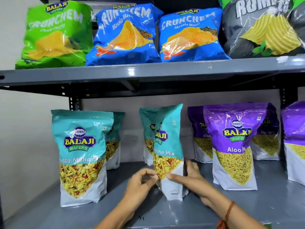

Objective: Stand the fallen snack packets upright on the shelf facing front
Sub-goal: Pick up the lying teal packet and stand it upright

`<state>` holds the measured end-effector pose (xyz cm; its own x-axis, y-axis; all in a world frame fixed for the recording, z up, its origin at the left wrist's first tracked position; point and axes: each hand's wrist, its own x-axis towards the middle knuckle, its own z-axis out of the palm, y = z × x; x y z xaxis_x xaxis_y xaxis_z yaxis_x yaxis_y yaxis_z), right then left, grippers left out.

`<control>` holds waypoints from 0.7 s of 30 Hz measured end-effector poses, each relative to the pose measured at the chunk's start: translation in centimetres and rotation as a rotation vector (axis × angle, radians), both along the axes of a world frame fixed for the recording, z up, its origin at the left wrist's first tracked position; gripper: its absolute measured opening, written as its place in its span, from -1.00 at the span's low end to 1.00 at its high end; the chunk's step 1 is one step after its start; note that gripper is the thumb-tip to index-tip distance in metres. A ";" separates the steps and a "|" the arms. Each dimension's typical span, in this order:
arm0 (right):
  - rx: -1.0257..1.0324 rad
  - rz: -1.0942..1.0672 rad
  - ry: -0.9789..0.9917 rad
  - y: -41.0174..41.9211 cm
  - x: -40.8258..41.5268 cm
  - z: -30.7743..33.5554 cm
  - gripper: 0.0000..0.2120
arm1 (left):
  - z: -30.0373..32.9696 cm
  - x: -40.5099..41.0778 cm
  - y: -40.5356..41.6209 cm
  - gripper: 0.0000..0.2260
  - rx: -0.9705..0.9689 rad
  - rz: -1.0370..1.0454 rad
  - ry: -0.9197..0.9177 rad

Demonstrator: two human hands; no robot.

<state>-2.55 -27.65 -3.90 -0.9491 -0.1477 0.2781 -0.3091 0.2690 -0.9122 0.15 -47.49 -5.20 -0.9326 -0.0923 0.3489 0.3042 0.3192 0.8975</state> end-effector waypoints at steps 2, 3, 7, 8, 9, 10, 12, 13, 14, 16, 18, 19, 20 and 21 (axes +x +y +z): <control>-0.102 0.044 -0.018 0.9 -0.7 -0.3 -0.16 | -0.4 -1.2 0.0 -0.75 0.001 0.028 0.017; -0.128 0.078 -0.038 1.4 -1.0 -0.3 -0.22 | -0.2 -1.6 0.1 -0.60 0.023 0.011 -0.004; -0.175 0.123 -0.068 3.2 -2.5 0.1 -0.55 | 0.6 -3.4 0.0 -0.06 0.196 -0.172 -0.160; -0.174 0.103 -0.051 3.4 -2.9 0.1 -0.62 | 0.7 -3.8 0.1 0.03 0.220 -0.213 -0.175; -0.172 0.088 -0.040 3.4 -2.9 0.1 -0.66 | 0.8 -4.1 0.1 0.08 0.228 -0.243 -0.184; -0.176 0.091 -0.041 3.4 -3.0 0.0 -0.69 | 0.8 -4.4 0.1 0.09 0.230 -0.259 -0.204; -0.138 0.105 -0.036 3.2 -3.0 -0.2 -0.71 | 0.7 -5.1 0.3 0.04 0.236 -0.282 -0.228; -0.110 0.101 -0.029 3.1 -3.0 -0.2 -0.72 | 0.7 -5.3 0.5 -0.03 0.231 -0.289 -0.236; -0.087 0.087 -0.024 3.0 -3.1 -0.3 -0.74 | 0.7 -5.2 0.8 -0.16 0.231 -0.282 -0.232; -0.035 0.044 0.013 2.9 -3.5 -0.4 -0.74 | 0.4 -5.1 1.3 -0.44 0.234 -0.238 -0.179; 0.041 0.006 0.067 3.4 -4.5 -1.0 -0.63 | 0.4 -4.9 1.5 -0.53 0.225 -0.169 -0.151; 0.072 -0.008 0.085 3.6 -5.0 -1.3 -0.60 | 0.3 -5.0 1.4 -0.49 0.215 -0.147 -0.134; 0.092 -0.018 0.093 3.7 -5.3 -1.4 -0.59 | 0.2 -5.0 1.3 -0.37 0.202 -0.121 -0.139; 0.091 -0.010 0.082 3.7 -5.2 -1.3 -0.60 | 0.2 -5.2 1.3 -0.20 0.185 -0.095 -0.129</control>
<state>-7.72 -23.95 -5.19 -0.9253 -0.1662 0.3410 -0.3787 0.3534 -0.8554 -5.01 -46.24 -4.99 -0.9759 -0.0531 0.2114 0.2039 0.1213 0.9715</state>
